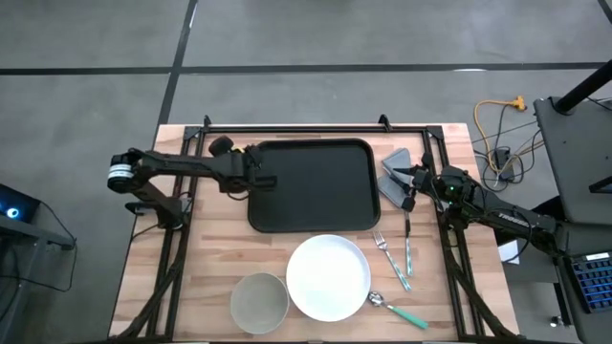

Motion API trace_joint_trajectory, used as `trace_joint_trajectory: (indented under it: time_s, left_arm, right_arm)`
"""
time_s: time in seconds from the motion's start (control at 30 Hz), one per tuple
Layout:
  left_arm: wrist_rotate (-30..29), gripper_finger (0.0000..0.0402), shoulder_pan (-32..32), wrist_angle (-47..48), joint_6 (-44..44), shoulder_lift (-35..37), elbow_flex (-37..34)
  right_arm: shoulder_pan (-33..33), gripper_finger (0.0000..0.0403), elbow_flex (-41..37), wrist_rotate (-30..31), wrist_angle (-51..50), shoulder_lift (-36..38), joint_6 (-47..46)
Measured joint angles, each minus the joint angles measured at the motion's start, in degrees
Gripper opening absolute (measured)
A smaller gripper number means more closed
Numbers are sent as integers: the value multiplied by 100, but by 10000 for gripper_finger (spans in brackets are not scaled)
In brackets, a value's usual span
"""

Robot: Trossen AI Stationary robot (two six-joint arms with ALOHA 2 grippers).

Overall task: Set up tray
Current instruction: Put the yellow mug on the top left of the black serving tray

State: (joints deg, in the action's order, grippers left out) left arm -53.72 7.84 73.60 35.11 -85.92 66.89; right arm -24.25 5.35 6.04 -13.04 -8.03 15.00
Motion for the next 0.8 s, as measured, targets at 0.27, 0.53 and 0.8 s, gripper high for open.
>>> trace_joint_trajectory:
  time_s: [0.27, 0.53, 0.8]
  left_arm:
    - [517, 0, 57, -182, -88, 482, -40]
    - [1061, 0, 296, -1483, -1018, 630, -42]
    - [1690, 0, 676, -2252, -1558, 630, -55]
  right_arm:
    - [0, 123, 0, 0, 0, 0, 2]
    - [-1, 123, 0, 0, 1, 2, 0]
    - [0, 123, 1, 0, 0, 0, 0]
